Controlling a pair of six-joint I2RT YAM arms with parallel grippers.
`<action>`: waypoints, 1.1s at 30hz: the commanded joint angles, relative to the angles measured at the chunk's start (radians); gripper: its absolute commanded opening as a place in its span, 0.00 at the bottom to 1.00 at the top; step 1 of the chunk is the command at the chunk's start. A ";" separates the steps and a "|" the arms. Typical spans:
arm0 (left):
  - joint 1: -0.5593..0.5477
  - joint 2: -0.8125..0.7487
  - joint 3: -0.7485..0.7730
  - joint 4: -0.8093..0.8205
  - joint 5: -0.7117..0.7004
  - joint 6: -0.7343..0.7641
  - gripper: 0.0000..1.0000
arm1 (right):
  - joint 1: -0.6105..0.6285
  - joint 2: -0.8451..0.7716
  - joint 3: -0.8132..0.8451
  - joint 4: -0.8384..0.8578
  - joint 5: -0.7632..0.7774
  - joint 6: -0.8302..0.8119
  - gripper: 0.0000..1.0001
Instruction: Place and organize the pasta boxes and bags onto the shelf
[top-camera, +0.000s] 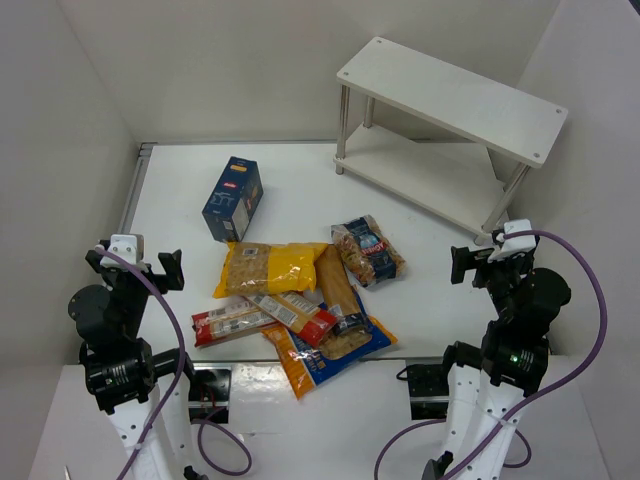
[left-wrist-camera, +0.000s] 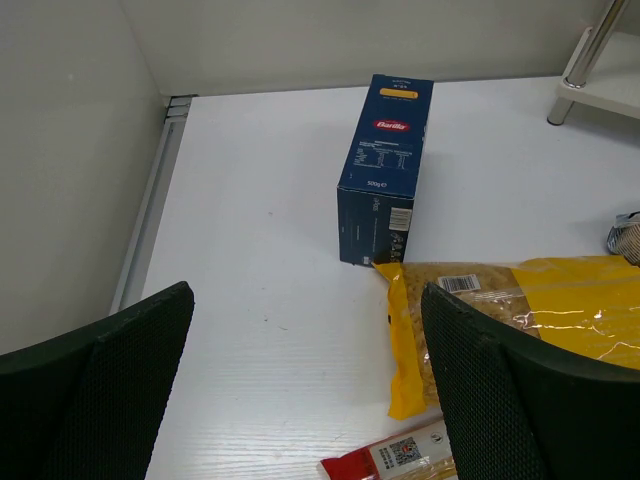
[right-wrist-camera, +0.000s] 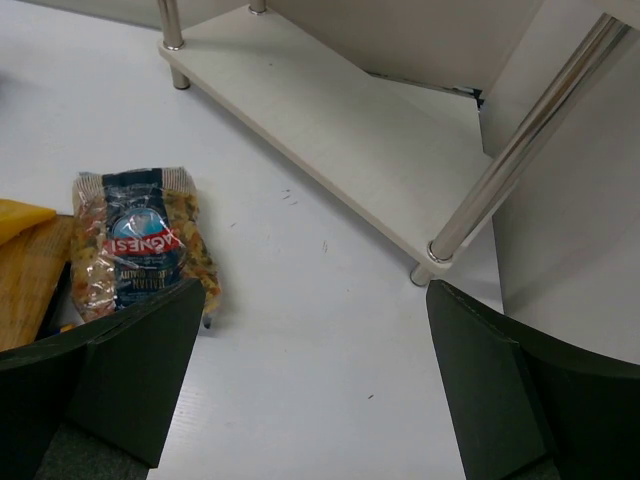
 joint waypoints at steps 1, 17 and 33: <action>0.008 -0.007 0.008 0.020 0.017 0.006 1.00 | 0.007 -0.009 -0.004 0.036 -0.012 -0.012 1.00; 0.008 0.011 0.008 0.020 0.018 0.006 1.00 | 0.056 0.367 0.209 -0.145 -0.260 -0.157 1.00; 0.135 0.116 0.017 0.039 -0.063 -0.012 1.00 | 1.330 1.124 0.472 -0.133 0.558 -0.094 1.00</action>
